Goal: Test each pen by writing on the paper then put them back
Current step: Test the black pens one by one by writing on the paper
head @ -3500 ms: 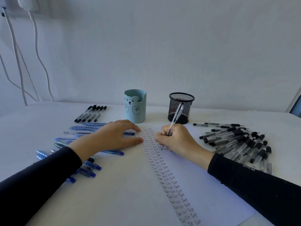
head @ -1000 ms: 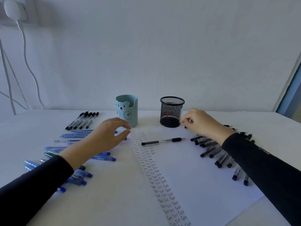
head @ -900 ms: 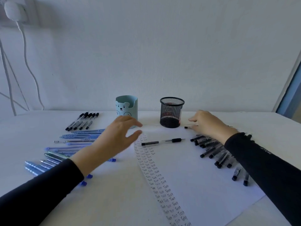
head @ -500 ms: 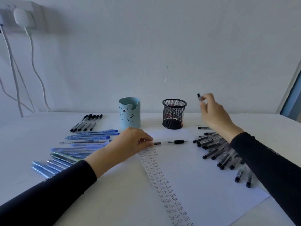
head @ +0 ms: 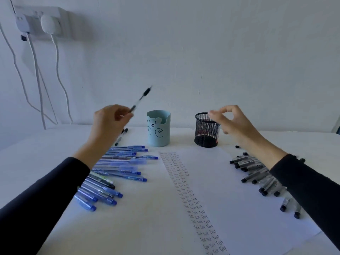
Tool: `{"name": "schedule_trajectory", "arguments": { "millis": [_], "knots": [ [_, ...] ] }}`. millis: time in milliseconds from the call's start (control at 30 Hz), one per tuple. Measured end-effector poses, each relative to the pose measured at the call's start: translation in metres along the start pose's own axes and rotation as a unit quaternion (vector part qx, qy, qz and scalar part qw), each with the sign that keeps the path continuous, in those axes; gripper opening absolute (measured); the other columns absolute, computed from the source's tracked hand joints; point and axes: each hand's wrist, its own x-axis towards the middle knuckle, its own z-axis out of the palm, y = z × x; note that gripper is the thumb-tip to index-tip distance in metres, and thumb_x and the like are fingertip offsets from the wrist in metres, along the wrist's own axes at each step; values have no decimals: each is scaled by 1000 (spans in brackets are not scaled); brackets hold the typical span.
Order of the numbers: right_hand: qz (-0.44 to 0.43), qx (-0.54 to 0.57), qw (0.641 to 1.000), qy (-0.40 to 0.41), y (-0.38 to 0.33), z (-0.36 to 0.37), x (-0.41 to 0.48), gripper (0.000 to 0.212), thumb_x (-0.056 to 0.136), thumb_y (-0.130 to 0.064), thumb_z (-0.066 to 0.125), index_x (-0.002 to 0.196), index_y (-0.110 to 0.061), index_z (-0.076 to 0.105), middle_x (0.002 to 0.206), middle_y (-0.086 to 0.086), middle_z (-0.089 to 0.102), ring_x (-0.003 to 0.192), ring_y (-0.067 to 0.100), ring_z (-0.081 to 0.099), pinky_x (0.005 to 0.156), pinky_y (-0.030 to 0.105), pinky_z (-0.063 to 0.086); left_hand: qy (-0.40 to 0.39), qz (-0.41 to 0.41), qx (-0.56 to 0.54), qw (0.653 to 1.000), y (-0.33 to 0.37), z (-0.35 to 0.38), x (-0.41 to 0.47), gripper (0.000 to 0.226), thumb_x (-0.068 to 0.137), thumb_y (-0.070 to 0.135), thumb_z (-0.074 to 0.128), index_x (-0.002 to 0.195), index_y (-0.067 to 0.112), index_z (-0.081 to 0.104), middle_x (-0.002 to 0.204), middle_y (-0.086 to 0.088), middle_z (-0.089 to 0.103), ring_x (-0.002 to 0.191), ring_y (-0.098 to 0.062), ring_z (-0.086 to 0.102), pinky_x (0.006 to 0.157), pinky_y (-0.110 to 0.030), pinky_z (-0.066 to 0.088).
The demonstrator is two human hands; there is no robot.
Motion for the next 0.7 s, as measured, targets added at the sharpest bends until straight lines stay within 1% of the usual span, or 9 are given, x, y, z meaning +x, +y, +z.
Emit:
{"name": "schedule_trajectory", "arguments": {
  "millis": [100, 133, 167, 267, 367, 433, 500, 567, 700],
  "knots": [
    [-15, 10, 998, -64, 0, 17, -5, 52, 72, -66, 67, 106, -32, 47, 70, -2, 66, 62, 21, 57, 63, 35, 46, -57, -61, 115, 990, -50, -5, 0, 9, 86, 15, 70, 82, 8, 73, 77, -8, 71, 70, -25, 64, 70, -31, 53],
    [-19, 16, 995, -100, -1, 21, -9, 56, 70, -65, 68, 111, -35, 44, 75, 0, 69, 69, 25, 60, 71, 39, 49, -80, -73, 155, 982, -64, -4, -1, 15, 86, 14, 69, 76, 4, 72, 73, -14, 69, 70, -32, 64, 69, -38, 54],
    [-28, 19, 990, -136, -1, 24, -11, 62, 70, -62, 70, 119, -38, 40, 74, 0, 67, 72, 21, 57, 75, 35, 48, -99, -84, 188, 974, -74, -4, -2, 20, 86, 14, 68, 71, 0, 70, 70, -18, 67, 69, -35, 64, 67, -42, 54],
    [-61, 18, 983, -172, 1, 32, -14, 66, 85, -45, 65, 142, -34, 34, 69, 4, 47, 64, 9, 45, 68, 15, 41, -116, -85, 228, 963, -86, -3, -3, 32, 87, 11, 67, 58, -2, 62, 61, -20, 62, 59, -36, 59, 58, -38, 49],
    [-59, 46, 988, -133, 3, 39, -13, 46, 102, -40, 37, 144, -20, 42, 82, 8, 62, 69, 6, 59, 68, 18, 50, -137, -75, 248, 956, -88, -1, -5, 41, 87, 12, 64, 50, 3, 52, 51, -16, 53, 48, -28, 43, 51, -31, 39],
    [-7, 91, 987, -136, 3, 40, -14, 50, 102, -48, 25, 134, -22, 53, 86, 15, 67, 77, 19, 67, 71, 28, 56, -147, -84, 261, 950, -89, -2, -6, 34, 88, 17, 65, 58, 0, 62, 61, -20, 61, 53, -27, 47, 53, -33, 43],
    [34, 104, 983, -145, 4, 38, -16, 53, 103, -51, 22, 120, -20, 62, 71, 14, 68, 63, 22, 64, 58, 29, 54, -149, -71, 260, 951, -83, -2, -7, 27, 90, 24, 65, 79, 1, 70, 81, -20, 67, 72, -32, 59, 65, -38, 47],
    [63, 120, 977, -165, 6, 38, -18, 53, 103, -49, 26, 115, -14, 63, 73, 14, 72, 63, 21, 65, 58, 29, 54, -152, -34, 249, 956, -65, -2, -11, 26, 93, 32, 62, 99, 7, 70, 97, -11, 65, 87, -32, 61, 70, -35, 46],
    [63, 92, 969, -219, 12, 44, -25, 45, 101, -41, 44, 105, -5, 70, 92, 10, 76, 78, 19, 69, 73, 29, 56, -185, 63, 182, 964, -19, 12, -31, 23, 94, 41, 55, 106, 26, 68, 91, 18, 58, 79, -6, 59, 62, -24, 42]
  ]
}}
